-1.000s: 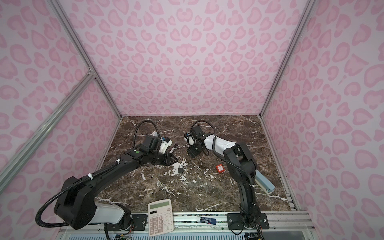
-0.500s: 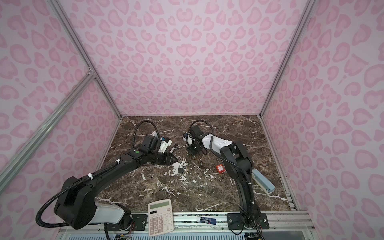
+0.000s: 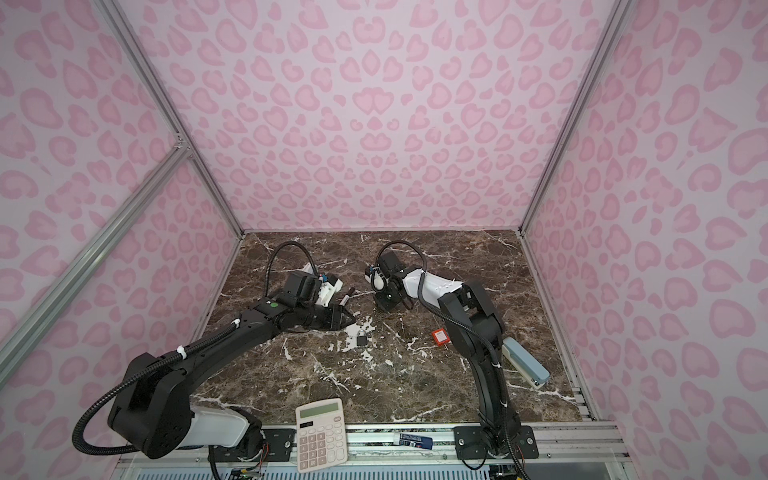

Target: Lock with the key

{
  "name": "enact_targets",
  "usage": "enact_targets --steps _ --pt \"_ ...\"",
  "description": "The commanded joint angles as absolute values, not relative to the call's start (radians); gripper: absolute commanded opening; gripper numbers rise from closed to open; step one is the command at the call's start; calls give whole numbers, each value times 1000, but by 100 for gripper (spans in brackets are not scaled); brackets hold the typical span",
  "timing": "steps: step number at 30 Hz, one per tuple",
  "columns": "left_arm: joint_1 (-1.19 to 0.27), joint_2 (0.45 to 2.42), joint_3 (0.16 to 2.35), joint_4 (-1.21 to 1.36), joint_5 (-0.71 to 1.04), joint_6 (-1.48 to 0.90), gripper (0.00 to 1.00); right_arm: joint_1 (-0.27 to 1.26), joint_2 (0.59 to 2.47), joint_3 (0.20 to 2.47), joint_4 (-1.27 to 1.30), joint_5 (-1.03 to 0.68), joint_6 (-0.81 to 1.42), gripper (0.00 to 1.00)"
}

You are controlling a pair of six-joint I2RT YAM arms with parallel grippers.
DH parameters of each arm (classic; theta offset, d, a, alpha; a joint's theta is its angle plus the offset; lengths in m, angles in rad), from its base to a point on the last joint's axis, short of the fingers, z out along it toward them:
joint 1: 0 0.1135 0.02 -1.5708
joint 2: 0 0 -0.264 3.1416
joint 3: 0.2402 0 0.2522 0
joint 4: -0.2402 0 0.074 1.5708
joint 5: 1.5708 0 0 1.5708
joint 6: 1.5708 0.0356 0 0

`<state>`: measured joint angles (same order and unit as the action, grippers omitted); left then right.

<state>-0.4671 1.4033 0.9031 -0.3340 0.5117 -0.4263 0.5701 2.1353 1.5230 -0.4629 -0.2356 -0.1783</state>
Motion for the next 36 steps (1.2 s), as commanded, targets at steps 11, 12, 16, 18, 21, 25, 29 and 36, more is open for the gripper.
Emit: enact_targets --steps 11,12,16,18,21,25,29,36 --pt "-427 1421 884 -192 596 -565 45 565 2020 1414 -403 -325 -159 40" --pt "-425 1427 881 -170 610 -578 45 563 2007 1406 -397 -342 -152 40" --pt "-423 1468 886 -98 653 -625 45 554 1970 1381 -380 -377 -132 38" --pt "-424 1497 900 -82 665 -636 46 548 1956 1371 -371 -400 -121 38" --pt "-423 1550 923 -43 690 -657 46 544 1931 1356 -359 -416 -104 37" --pt "-416 1617 947 52 724 -717 47 542 1893 1338 -343 -429 -82 36" --pt "-416 1657 994 70 716 -734 48 540 1856 1320 -339 -442 -68 36" --pt "-415 1739 1060 108 751 -759 48 542 1804 1308 -336 -473 -48 35"
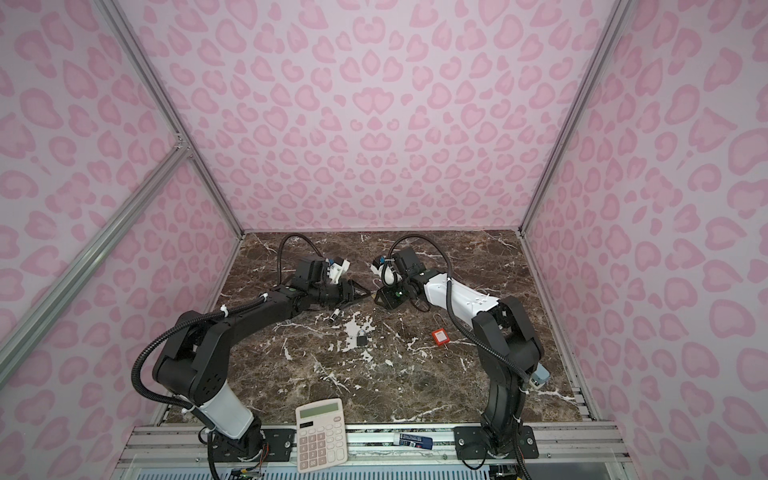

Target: Lock with the key

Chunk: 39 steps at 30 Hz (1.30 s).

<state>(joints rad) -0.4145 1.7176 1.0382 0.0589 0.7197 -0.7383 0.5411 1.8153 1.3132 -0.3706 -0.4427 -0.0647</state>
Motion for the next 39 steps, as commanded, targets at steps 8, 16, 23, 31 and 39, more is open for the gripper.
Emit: enact_targets --steps 8,16,23,31,39 --pt "-416 1777 1074 183 807 -801 48 548 1778 1312 -335 -521 -41 35" --pt "-416 1770 1075 183 822 -800 45 567 1782 1332 -321 -528 -32 34" --pt "-415 1756 1072 183 819 -797 27 578 1766 1341 -309 -529 -32 34" --pt "-414 1729 1075 211 823 -808 3 577 1749 1339 -306 -522 -37 52" --pt "-393 1606 1033 400 759 -877 3 472 1578 1188 -58 -609 160 67"
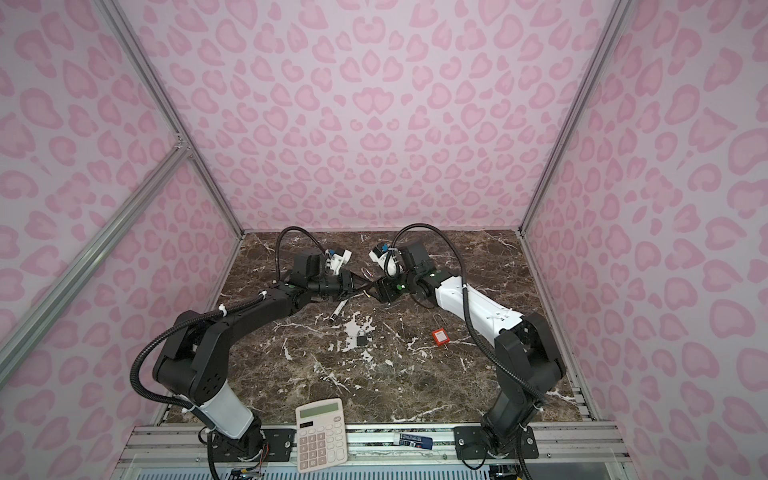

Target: Lock with the key

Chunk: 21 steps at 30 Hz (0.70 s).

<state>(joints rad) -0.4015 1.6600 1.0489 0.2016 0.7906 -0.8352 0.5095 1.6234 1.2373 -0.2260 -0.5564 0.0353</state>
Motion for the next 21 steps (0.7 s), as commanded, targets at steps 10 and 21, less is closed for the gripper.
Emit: enact_targets --steps 10,21 --pt "-379 1513 989 918 616 -1101 3 341 1500 1138 364 -801 705 67" --pt "-377 1533 968 1287 547 -1283 3 402 1551 1120 774 -823 1068 65"
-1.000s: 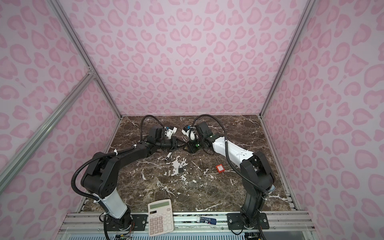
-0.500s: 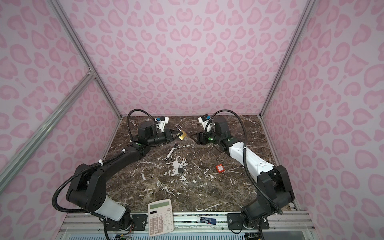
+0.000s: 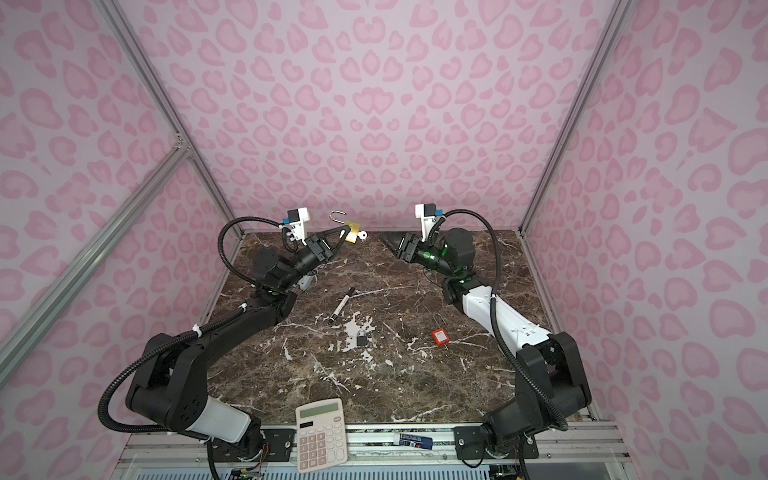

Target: Lock with the key

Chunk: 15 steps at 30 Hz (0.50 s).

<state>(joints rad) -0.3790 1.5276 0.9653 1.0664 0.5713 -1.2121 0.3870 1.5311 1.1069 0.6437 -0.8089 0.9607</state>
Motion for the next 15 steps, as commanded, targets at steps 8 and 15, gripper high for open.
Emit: enact_targets --steps 8,15 --pt "-377 1572 986 1432 537 -1370 3 464 1622 1221 860 -843 1136 65" --pt "-378 1565 973 1434 538 -1365 3 497 1661 1297 790 -829 1108 58"
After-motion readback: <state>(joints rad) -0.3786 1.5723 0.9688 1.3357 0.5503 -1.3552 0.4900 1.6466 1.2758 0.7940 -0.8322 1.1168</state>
